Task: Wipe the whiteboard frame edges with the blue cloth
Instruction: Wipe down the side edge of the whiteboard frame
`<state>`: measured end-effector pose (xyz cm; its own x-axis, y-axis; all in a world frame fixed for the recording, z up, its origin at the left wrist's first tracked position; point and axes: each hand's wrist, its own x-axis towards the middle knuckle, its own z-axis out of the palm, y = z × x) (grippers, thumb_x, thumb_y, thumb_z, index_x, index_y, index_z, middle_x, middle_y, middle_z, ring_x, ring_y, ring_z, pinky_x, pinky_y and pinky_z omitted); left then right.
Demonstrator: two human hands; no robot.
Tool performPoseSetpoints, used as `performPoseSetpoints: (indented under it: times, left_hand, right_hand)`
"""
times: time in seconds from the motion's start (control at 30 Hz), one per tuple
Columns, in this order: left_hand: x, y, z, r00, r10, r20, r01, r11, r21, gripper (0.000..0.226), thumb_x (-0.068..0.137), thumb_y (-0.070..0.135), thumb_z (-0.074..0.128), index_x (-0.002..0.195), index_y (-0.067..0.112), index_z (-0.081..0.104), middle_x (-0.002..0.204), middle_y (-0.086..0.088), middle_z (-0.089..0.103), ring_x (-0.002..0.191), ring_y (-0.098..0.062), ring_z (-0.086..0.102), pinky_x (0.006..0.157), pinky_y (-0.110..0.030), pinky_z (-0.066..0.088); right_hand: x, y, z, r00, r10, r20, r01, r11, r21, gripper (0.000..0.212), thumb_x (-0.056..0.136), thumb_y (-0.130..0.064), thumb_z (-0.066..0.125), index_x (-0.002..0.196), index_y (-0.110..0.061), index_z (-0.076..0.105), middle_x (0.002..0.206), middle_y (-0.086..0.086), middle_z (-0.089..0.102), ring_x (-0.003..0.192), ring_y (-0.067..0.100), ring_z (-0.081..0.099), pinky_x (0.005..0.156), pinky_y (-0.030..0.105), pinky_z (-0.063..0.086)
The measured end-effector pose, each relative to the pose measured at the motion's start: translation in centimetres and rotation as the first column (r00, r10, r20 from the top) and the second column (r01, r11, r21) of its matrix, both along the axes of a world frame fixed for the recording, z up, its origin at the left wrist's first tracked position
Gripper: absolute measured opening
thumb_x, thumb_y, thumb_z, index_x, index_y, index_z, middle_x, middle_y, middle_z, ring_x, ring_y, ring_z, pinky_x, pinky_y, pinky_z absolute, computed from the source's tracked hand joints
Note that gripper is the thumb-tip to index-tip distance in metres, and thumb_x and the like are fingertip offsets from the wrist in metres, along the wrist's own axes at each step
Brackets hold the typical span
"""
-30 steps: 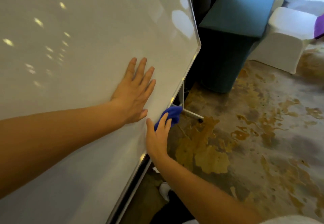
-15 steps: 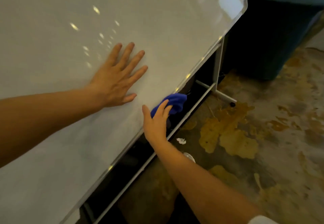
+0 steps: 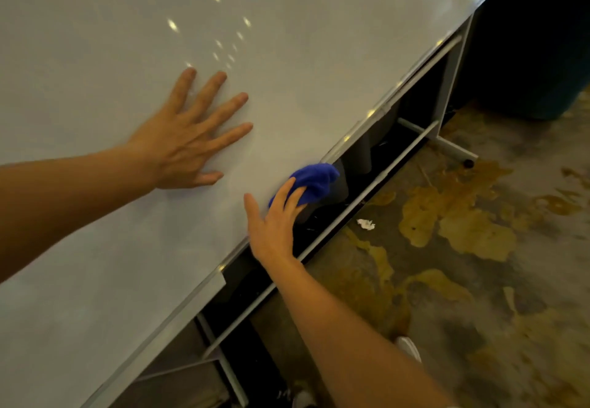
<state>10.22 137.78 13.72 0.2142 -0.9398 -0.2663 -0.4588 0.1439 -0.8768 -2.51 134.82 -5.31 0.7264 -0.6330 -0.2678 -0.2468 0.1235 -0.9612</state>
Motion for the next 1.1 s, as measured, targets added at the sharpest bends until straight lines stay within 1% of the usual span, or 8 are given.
performPoseSetpoints:
  times: [0.17,0.27,0.4,0.57,0.73,0.9,1.0,1.1]
  left_hand:
    - [0.3,2.1,-0.3,1.000,-0.031,0.005,0.031,0.999,-0.012,0.095,0.081,0.078,0.014,0.157,0.026,-0.008,0.164,-0.018,-0.013,0.146,-0.053,-0.014,0.117,-0.069,-0.001]
    - [-0.2,4.5,-0.8,0.996,-0.002,0.086,0.003,1.000,-0.014,0.098,0.077,0.081,0.008,0.155,0.025,-0.014,0.164,-0.018,-0.016,0.146,-0.052,-0.015,0.117,-0.069,-0.001]
    - [-0.6,8.9,-1.1,0.994,0.025,0.110,-0.026,1.000,0.014,0.098,0.079,0.082,0.012,0.155,0.027,-0.015,0.164,-0.016,-0.017,0.146,-0.052,-0.016,0.114,-0.070,-0.004]
    - [-0.1,14.9,-0.6,0.996,-0.006,0.092,0.004,1.000,0.022,0.095,0.081,0.079,0.011,0.154,0.026,-0.017,0.164,-0.017,-0.018,0.145,-0.053,-0.018,0.115,-0.071,-0.004]
    - [0.7,18.8,-0.4,0.996,-0.070,0.049,0.069,0.997,0.029,0.094,0.081,0.079,0.009,0.155,0.025,-0.014,0.164,-0.018,-0.016,0.146,-0.052,-0.017,0.115,-0.070,-0.002]
    - [1.1,21.3,-0.2,0.996,-0.088,0.022,0.087,0.996,0.036,0.093,0.080,0.078,0.009,0.153,0.025,-0.016,0.163,-0.019,-0.017,0.146,-0.052,-0.019,0.115,-0.069,-0.002]
    - [1.0,21.9,0.1,0.997,-0.074,0.033,0.073,0.996,0.043,0.093,0.081,0.078,0.010,0.154,0.025,-0.016,0.163,-0.019,-0.020,0.145,-0.051,-0.020,0.115,-0.068,-0.002]
    - [0.7,22.6,0.4,0.997,-0.062,0.035,0.060,0.997,0.040,0.093,0.082,0.077,0.013,0.155,0.026,-0.013,0.163,-0.019,-0.018,0.146,-0.052,-0.018,0.115,-0.069,-0.004]
  right_hand:
    - [-0.9,11.3,-1.1,0.994,0.109,0.012,-0.109,0.994,-0.001,0.107,0.077,-0.084,0.033,0.153,-0.027,-0.017,0.161,0.000,-0.028,0.146,0.028,-0.026,0.119,0.046,0.002]
    - [0.2,11.6,-0.1,0.999,0.044,-0.024,-0.044,0.999,0.027,0.107,0.077,-0.086,0.030,0.153,-0.025,-0.015,0.160,-0.004,-0.029,0.145,0.027,-0.030,0.119,0.049,0.004]
    - [0.6,13.1,1.0,0.998,-0.039,-0.039,0.040,0.999,0.036,0.102,0.084,-0.079,0.033,0.155,-0.021,-0.013,0.162,-0.003,-0.027,0.146,0.026,-0.029,0.121,0.052,0.008]
    - [0.3,23.5,1.2,0.998,0.061,-0.032,-0.064,0.993,-0.100,0.105,0.085,-0.076,0.039,0.153,-0.023,-0.019,0.161,0.002,-0.029,0.147,0.030,-0.026,0.120,0.050,0.010]
    - [-0.4,29.8,0.4,0.992,0.129,0.012,-0.128,0.991,-0.037,0.105,0.083,-0.075,0.043,0.153,-0.026,-0.018,0.161,-0.003,-0.030,0.147,0.024,-0.025,0.122,0.046,0.013]
    - [-1.8,31.2,-0.3,0.987,0.092,0.132,-0.103,0.992,0.072,0.094,0.090,-0.050,0.059,0.154,-0.034,-0.008,0.163,-0.010,-0.020,0.151,0.018,-0.007,0.117,0.028,0.015]
    - [-2.1,31.1,-0.4,0.986,0.134,0.099,-0.137,0.990,0.016,0.095,0.088,-0.046,0.061,0.155,-0.033,-0.005,0.164,-0.006,-0.015,0.152,0.022,-0.003,0.120,0.036,0.021]
    - [-2.2,29.6,-0.7,0.995,0.078,0.069,-0.074,0.995,-0.067,0.092,0.089,-0.037,0.063,0.157,-0.024,0.002,0.166,0.002,-0.009,0.152,0.028,-0.003,0.121,0.040,0.019]
